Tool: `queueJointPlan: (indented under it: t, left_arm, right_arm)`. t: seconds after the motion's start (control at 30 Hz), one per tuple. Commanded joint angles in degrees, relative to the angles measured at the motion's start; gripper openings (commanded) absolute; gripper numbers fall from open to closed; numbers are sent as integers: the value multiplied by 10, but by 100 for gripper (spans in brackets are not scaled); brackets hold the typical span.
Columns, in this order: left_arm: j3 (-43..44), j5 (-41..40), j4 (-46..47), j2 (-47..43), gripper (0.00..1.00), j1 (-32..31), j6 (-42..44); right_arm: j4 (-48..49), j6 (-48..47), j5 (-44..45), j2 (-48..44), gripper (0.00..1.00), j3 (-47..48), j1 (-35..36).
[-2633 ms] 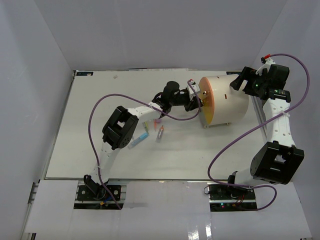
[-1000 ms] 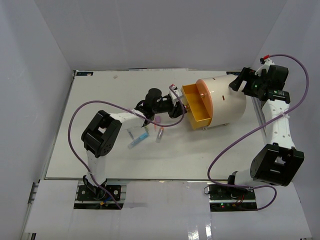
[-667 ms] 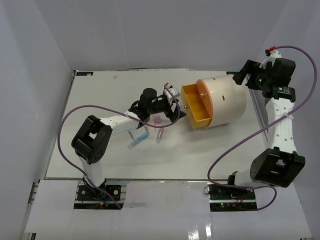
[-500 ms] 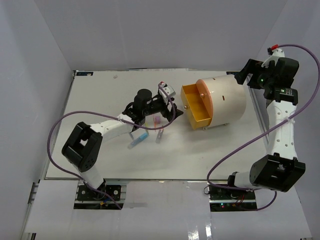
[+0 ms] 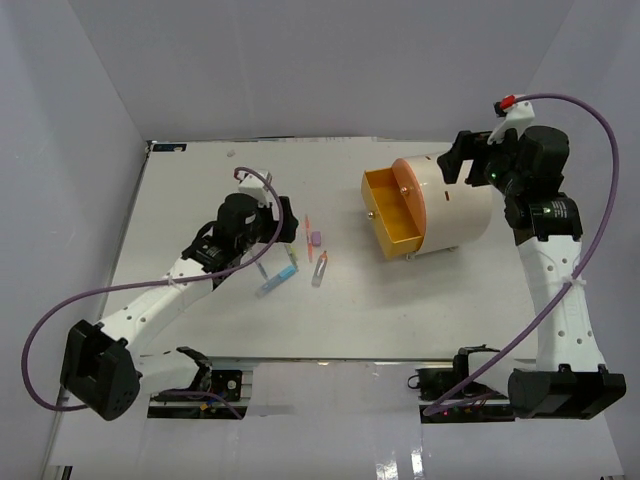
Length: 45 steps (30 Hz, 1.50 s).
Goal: Sort the stationery into containers
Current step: Pick up the pen from the center of the board.
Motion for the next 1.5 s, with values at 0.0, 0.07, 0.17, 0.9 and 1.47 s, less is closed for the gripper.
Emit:
queueJointPlan:
  t: [0.0, 0.07, 0.17, 0.9, 1.47]
  left_arm:
    - [-34, -108, -151, -33, 98, 25, -77]
    - [-55, -109, -181, -31, 95, 49, -116]
    - [-71, -101, -197, -6, 90, 73, -163]
    - [63, -141, -232, 263, 55, 103, -245]
    - [119, -158, -274, 191, 10, 103, -214]
  right_arm:
    - [5, -15, 47, -27, 90, -22, 50]
    - [8, -10, 58, -43, 90, -43, 93]
    - [13, 2, 75, -67, 90, -81, 137]
    - [25, 4, 116, -250, 90, -287, 189]
    - [33, -1, 134, -295, 90, -316, 189]
